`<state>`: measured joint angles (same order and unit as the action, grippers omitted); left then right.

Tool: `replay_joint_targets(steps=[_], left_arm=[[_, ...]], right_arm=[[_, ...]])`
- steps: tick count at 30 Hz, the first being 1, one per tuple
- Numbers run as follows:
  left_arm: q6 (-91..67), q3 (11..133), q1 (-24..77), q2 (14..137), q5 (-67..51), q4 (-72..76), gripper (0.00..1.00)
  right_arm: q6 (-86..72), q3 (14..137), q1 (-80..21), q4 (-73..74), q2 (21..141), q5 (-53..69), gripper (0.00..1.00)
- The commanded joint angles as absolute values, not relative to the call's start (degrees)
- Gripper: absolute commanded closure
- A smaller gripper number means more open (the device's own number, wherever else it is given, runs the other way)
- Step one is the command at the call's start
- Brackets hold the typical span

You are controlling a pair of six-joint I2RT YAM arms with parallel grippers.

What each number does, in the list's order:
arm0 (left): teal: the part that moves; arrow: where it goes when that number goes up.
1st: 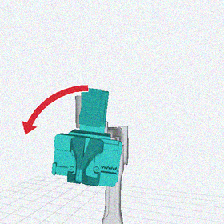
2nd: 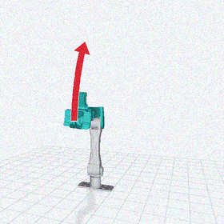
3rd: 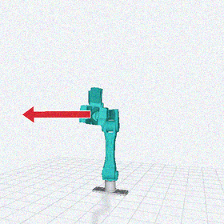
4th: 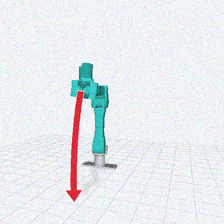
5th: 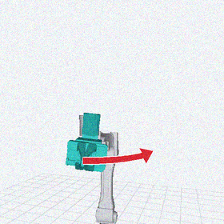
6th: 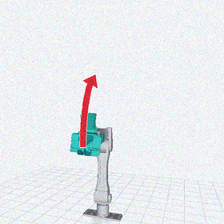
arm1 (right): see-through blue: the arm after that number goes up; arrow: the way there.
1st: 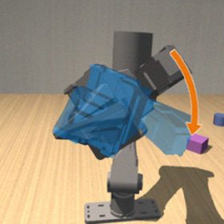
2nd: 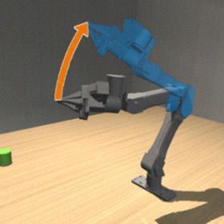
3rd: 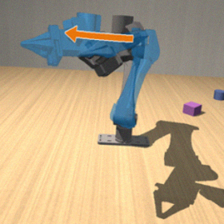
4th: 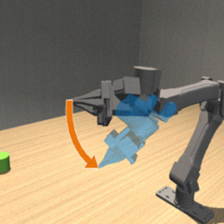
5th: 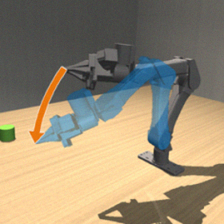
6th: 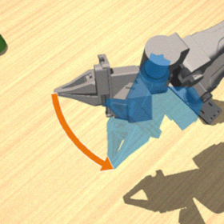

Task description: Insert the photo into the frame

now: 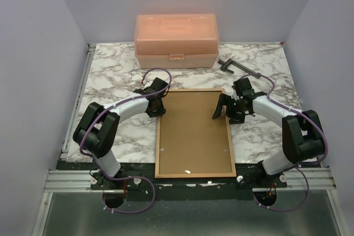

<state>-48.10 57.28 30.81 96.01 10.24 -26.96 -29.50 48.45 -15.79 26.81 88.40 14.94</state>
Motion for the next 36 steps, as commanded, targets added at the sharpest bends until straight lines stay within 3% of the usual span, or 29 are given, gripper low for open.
replay_joint_targets(steps=[1,3,5,19,22,27,31,36], left_arm=[[-47.07,55.59,30.59,97.44,10.73,-24.44,0.52],[-46.66,55.7,30.59,97.34,10.38,-24.13,0.4],[-46.32,56.21,30.58,97.53,10.53,-24.2,0.36],[-43.77,61.08,29.35,100.79,12.39,-25.92,0.41],[-43.68,60.94,29.38,101.08,12.39,-25.84,0.5],[-43.64,59.72,29.27,101.05,12.52,-25.18,0.83],[-43.17,59.29,29.18,100.85,11.38,-24.36,1.0],[-42.78,58.13,29.15,98.96,10.74,-24.7,1.0]], right_arm=[[-29.46,46.54,-16.26,27.43,88.13,16.7,0.05],[-29.57,46.57,-16.26,27.43,88.13,16.7,0.05],[-29.61,46.64,-16.26,27.47,88.2,16.7,0.05],[-29.18,46.33,-16.22,27.15,89.23,16.61,0.05],[-29.15,46.58,-16.24,27.25,89.31,16.74,0.05],[-29.17,46.76,-16.22,27.16,89.54,16.87,0.05],[-29.07,46.84,-16.26,26.9,89.92,17.3,0.05],[-28.91,47.35,-16.26,26.42,91.41,18.39,0.05]])
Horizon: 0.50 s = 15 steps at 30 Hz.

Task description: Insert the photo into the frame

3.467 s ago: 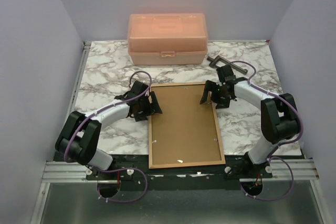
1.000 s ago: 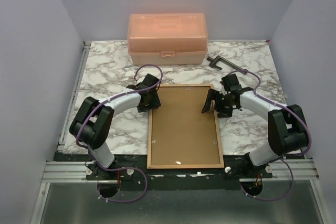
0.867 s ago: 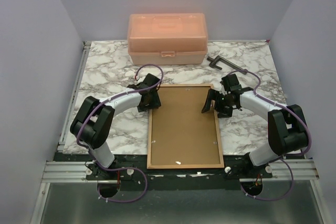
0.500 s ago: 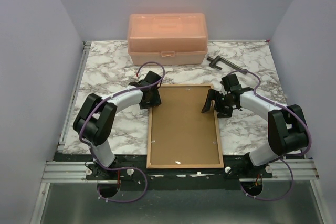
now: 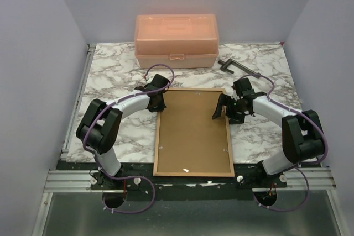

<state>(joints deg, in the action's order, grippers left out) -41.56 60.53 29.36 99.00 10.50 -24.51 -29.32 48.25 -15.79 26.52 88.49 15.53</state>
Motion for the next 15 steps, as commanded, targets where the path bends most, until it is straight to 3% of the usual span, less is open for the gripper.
replay_joint_targets(steps=[1,3,6,8,11,15], left_arm=[[-42.79,57.52,29.18,97.96,10.43,-24.73,0.98],[-42.97,56.34,29.18,95.86,9.62,-24.86,0.89],[-42.8,55.17,29.17,92.53,8.43,-25.69,0.61],[-42.67,54.73,29.18,90.67,7.64,-26.61,0.5],[-42.91,53.27,29.18,88.69,5.19,-26.79,0.42],[-44.95,48.37,29.26,85.83,0.35,-24.83,0.4]], right_arm=[[-28.91,47.81,-16.26,26.23,92.01,18.91,0.05],[-29.14,48.7,-16.34,25.7,93.05,19.86,0.05],[-29.34,51.16,-16.69,25.58,95.1,20.63,0.05],[-29.44,53.15,-17.0,25.58,96.54,21.03,0.05],[-29.7,56.43,-17.87,25.26,99.3,21.61,0.05],[-30.11,62.91,-19.73,24.96,105.09,22.23,0.05]])
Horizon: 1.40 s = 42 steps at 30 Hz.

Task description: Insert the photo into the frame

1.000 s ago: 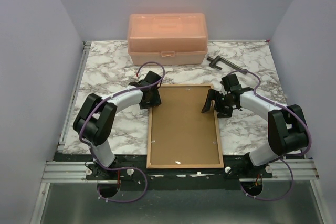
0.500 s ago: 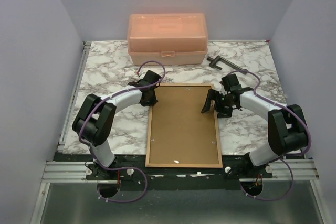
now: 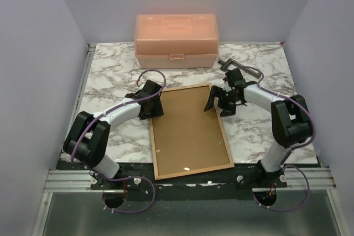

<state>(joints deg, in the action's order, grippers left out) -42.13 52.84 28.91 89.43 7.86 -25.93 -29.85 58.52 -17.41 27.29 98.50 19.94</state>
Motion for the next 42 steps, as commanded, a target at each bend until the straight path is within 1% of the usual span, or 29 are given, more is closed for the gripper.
replay_joint_targets(steps=[1,5,9,12,13,16,18,21,25,30,33,36,38,39,42], left_arm=[[-45.61,46.43,29.27,85.09,0.06,-24.17,0.4],[-49.23,38.52,29.8,80.65,-5.45,-20.14,0.4],[-52.75,33.06,31.05,74.77,-7.63,-18.13,0.39],[-54.32,30.93,31.59,70.76,-7.45,-19.4,0.38],[-55.1,30.25,31.75,69.39,-7.6,-19.57,0.37],[-57.72,27.4,32.48,65.7,-8.43,-18.69,0.34],[-59.98,25.22,33.65,63.23,-8.8,-16.94,0.3],[-61.94,22.78,35.07,61.1,-8.67,-15.86,0.27],[-61.39,22.71,35.57,58.89,-6.19,-19.13,0.26],[-58.5,24.95,35.64,53.69,-3.31,-23.0,0.24],[-53.56,28.46,35.68,50.92,-2.62,-25.15,0.24],[-49.01,34.26,35.42,49.27,-0.45,-29.64,0.23],[-46.43,38.35,35.09,48.6,2.13,-32.1,0.22],[-45.47,40.26,35.07,48.39,2.99,-33.54,0.2],[-43.1,45.98,34.81,48.74,5.17,-36.1,0.16]], right_arm=[[-30.15,64.53,-20.21,24.92,106.53,22.42,0.05],[-30.66,73.42,-22.41,25.85,113.4,22.88,0.05],[-29.82,85.89,-25.39,29.59,120.55,21.44,0.05],[-28.86,92.92,-26.26,33.3,123.56,17.42,0.02],[-28.55,94.26,-26.28,34.31,123.8,15.63,0.0],[-28.14,94.89,-26.25,36.22,122.16,7.17,0.0],[-27.58,93.26,-26.15,36.8,119.93,2.41,0.0],[-27.77,89.11,-25.4,36.72,115.16,-1.52,0.0],[-29.86,78.89,-24.26,33.75,103.47,1.22,0.0],[-33.41,67.11,-24.17,33.4,88.92,0.68,0.0],[-37.25,58.96,-24.17,33.95,81.39,1.01,0.0],[-40.38,52.55,-24.1,36.43,76.26,1.19,0.01],[-41.65,50.0,-24.07,39.21,73.76,0.44,0.01],[-42.3,49.3,-24.08,41.36,72.75,0.19,0.02],[-44.16,47.08,-24.08,45.35,69.59,-2.34,0.05]])
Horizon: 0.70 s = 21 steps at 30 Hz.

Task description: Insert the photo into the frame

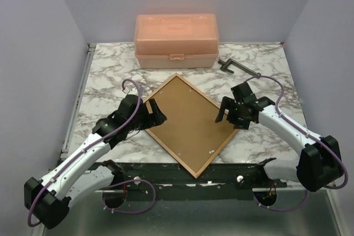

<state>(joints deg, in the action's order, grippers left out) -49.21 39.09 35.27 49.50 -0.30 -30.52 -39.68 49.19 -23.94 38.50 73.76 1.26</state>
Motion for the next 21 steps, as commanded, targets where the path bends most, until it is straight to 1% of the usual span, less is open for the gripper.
replay_joint_targets(steps=[1,6,11,12,14,17,20,21], left_arm=[[-42.34,47.23,34.65,49.02,5.43,-36.64,0.16],[-40.81,51.14,34.03,51.1,5.98,-39.16,0.16],[-41.26,50.24,32.82,51.42,5.06,-40.17,0.16],[-41.31,49.9,32.49,51.25,4.7,-40.13,0.16],[-41.4,49.45,31.8,50.89,3.86,-39.73,0.16],[-41.4,48.96,30.89,50.81,2.54,-39.2,0.16],[-41.4,48.28,30.13,51.05,1.86,-38.91,0.16],[-41.4,48.05,29.77,51.19,1.72,-38.94,0.16]], right_arm=[[-44.62,46.04,-24.08,45.75,68.47,-1.81,0.06],[-46.8,39.07,-24.08,41.84,65.78,2.59,0.12],[-46.89,35.12,-24.06,37.76,69.7,4.46,0.21],[-46.88,34.8,-24.08,37.18,70.61,4.45,0.25],[-46.54,34.59,-24.07,35.89,71.51,4.07,0.38],[-46.29,34.58,-24.05,33.53,72.78,3.24,0.5],[-45.61,35.33,-24.05,32.06,74.26,0.29,0.73],[-45.12,35.81,-24.06,31.96,74.72,-1.42,0.79]])
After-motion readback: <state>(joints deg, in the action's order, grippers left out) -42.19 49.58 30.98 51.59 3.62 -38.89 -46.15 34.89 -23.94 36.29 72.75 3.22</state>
